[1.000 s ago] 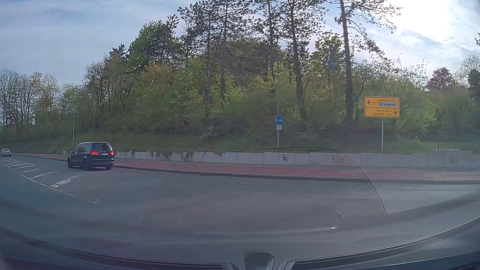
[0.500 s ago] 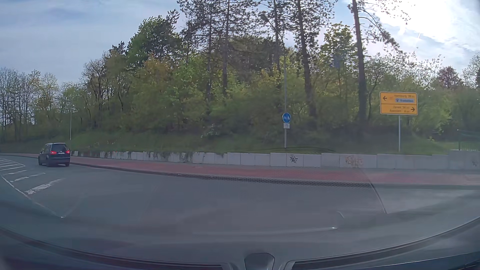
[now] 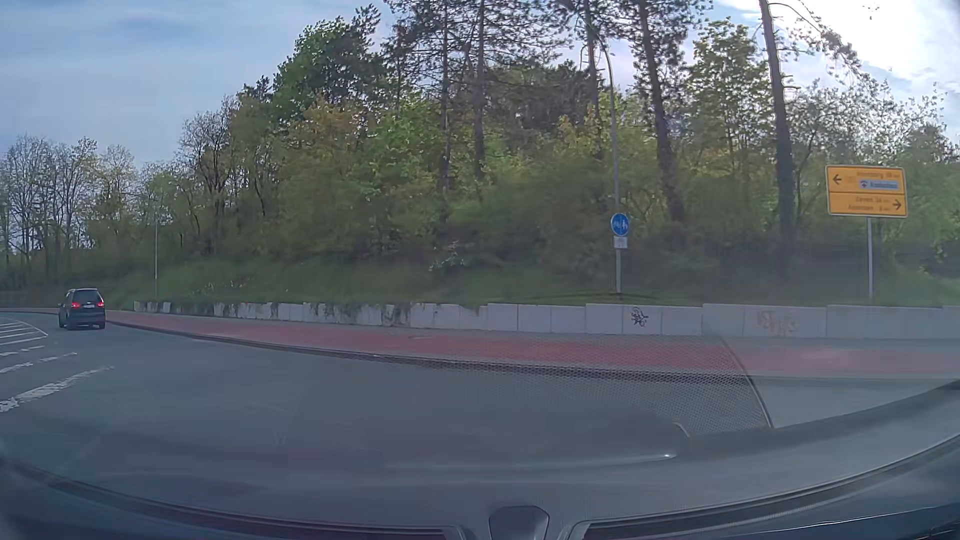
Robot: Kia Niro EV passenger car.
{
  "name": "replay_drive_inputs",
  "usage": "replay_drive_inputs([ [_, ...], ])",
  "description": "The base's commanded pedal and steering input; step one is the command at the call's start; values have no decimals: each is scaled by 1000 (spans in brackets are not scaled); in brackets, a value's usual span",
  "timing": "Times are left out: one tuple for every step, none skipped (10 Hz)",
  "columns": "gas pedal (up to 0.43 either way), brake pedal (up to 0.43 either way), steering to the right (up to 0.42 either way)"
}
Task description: Follow the waypoints while adhering to traffic rules and regulations
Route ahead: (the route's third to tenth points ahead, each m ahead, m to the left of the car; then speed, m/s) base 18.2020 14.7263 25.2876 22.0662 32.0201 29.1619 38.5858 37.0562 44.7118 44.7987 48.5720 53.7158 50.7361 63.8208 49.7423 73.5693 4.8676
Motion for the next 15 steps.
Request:
replay_drive_inputs([
  [177, 0, -185],
  [138, 0, -185],
  [138, 0, -190],
  [138, 0, -205],
  [138, 0, -226],
  [138, 0, -244],
  [138, 0, -273],
  [138, 0, -292],
  [138, 0, -308],
  [138, 0, -316],
  [138, 0, -324],
  [138, 0, -325],
  [138, 0, -325],
  [138, 0, -318],
  [138, 0, -305],
])
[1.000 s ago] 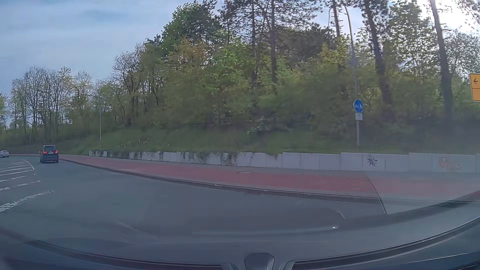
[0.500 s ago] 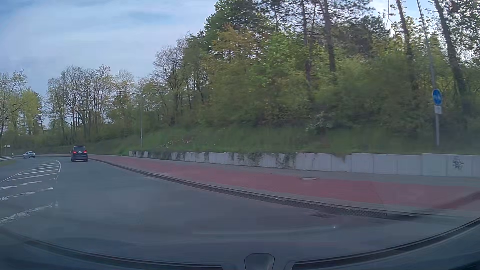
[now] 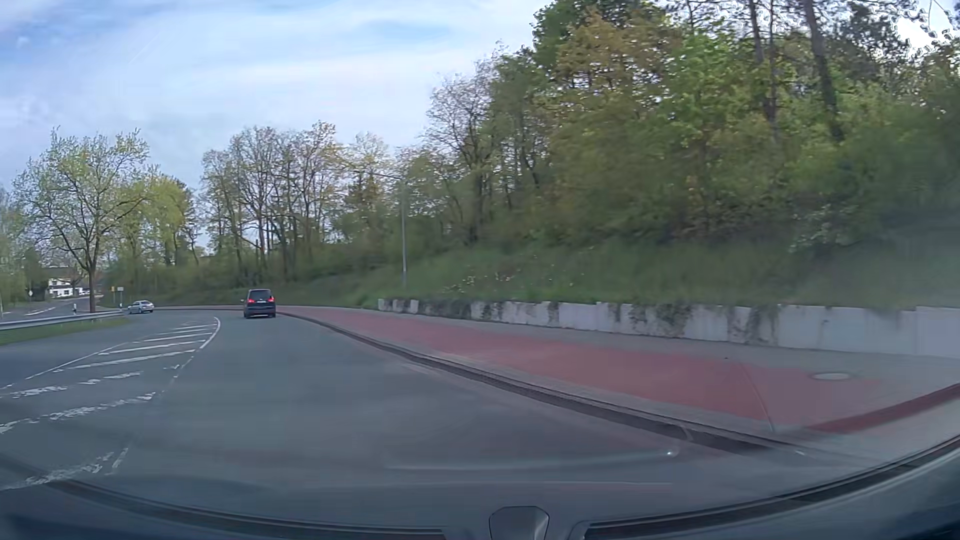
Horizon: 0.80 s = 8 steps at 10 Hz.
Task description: Follow the waypoints while adhering to traffic rules and regulations
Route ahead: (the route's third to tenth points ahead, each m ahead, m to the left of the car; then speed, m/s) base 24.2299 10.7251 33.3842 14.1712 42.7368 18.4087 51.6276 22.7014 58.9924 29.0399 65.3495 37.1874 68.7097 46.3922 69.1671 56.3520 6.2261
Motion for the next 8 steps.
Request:
replay_drive_inputs([
  [138, 0, -280],
  [138, 0, -256],
  [138, 0, -234],
  [138, 0, -202],
  [138, 0, -181],
  [138, 0, -168],
  [138, 0, -157],
  [138, 0, -127],
])
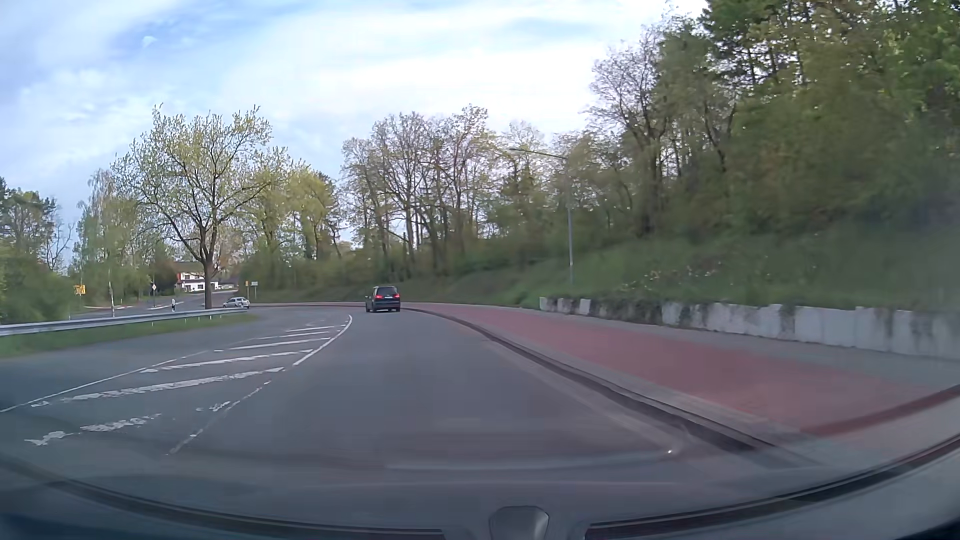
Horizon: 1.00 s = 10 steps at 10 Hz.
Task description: Follow the waypoints while adhering to traffic rules and regulations
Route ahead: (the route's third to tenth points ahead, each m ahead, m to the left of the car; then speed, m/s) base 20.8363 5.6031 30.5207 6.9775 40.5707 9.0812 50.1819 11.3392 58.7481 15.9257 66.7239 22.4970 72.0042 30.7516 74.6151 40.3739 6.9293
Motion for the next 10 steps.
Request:
replay_drive_inputs([
  [138, 0, -108],
  [138, 0, -95],
  [138, 0, -84],
  [138, 0, -66],
  [138, 0, -57],
  [138, 0, -53],
  [130, 0, -49],
  [118, 0, -42],
  [110, 0, -30],
  [110, 0, -20],
])
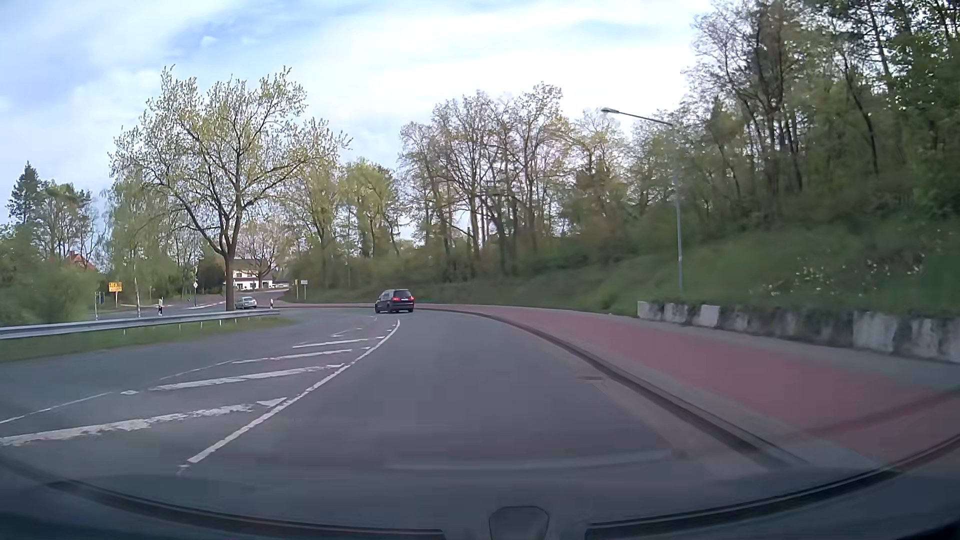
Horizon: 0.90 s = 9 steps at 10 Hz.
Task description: Follow the waypoints while adhering to traffic rules and regulations
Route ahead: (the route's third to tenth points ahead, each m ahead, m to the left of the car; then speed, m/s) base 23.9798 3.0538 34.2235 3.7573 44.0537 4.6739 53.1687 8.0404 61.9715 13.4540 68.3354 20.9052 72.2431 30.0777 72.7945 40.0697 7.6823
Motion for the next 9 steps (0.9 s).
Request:
replay_drive_inputs([
  [110, 0, -14],
  [110, 0, -13],
  [110, 0, -13],
  [110, 0, -13],
  [110, 0, -13],
  [110, 0, -13],
  [110, 0, -12],
  [110, 0, -12],
  [110, 0, -12],
])
